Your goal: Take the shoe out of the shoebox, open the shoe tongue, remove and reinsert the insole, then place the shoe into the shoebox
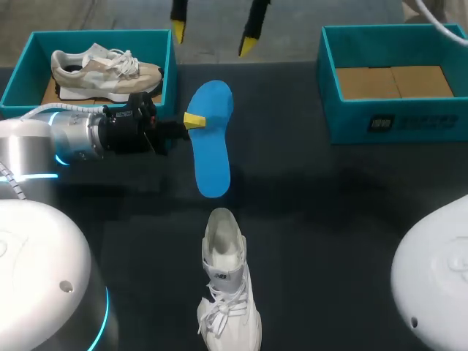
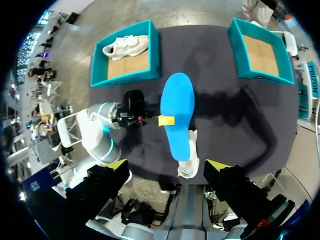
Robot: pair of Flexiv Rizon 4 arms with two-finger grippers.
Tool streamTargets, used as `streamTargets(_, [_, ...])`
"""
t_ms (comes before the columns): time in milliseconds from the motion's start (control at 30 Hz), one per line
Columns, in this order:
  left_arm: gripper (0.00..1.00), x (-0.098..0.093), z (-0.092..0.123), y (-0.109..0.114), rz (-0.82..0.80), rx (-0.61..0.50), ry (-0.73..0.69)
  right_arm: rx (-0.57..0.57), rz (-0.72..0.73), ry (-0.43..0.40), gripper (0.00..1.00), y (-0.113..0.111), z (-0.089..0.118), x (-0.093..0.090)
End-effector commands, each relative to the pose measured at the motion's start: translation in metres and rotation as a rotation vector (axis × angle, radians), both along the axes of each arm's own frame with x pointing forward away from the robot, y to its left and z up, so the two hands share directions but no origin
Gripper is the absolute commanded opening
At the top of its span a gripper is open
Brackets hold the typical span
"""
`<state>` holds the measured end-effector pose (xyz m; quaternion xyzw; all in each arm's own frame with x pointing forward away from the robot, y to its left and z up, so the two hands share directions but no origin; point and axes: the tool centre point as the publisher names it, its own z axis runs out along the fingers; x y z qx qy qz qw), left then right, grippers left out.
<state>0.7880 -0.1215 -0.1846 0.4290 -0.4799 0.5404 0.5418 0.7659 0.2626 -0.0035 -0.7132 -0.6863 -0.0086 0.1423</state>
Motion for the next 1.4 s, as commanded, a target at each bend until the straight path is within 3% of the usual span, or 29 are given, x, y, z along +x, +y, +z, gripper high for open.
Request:
streamTargets(33, [0.0,-0.001,0.001,0.0,0.0,0.003,0.0,-0.342,0.045,-0.017,1.0,0.012,-0.001,-0.007])
streamTargets(267, [0.0,-0.001,0.001,0.0,0.0,0.003,0.0,-0.36,0.054,-0.022,1.0,0.024,-0.011,-0.009])
streamTargets(767, [0.0,-0.001,0.001,0.0,0.0,0.003,0.0,-0.171,0.039,-0.106,1.0,0.015,-0.01,-0.026])
streamTargets(933, [0.0,-0.001,0.001,0.0,0.0,0.003,0.0,0.085,0.066,-0.161,1.0,0.001,-0.013,-0.027])
streamTargets(1400, [0.0,-0.001,0.001,0.0,0.0,0.003,0.0,0.463,0.082,-0.201,1.0,-0.02,-0.011,-0.029])
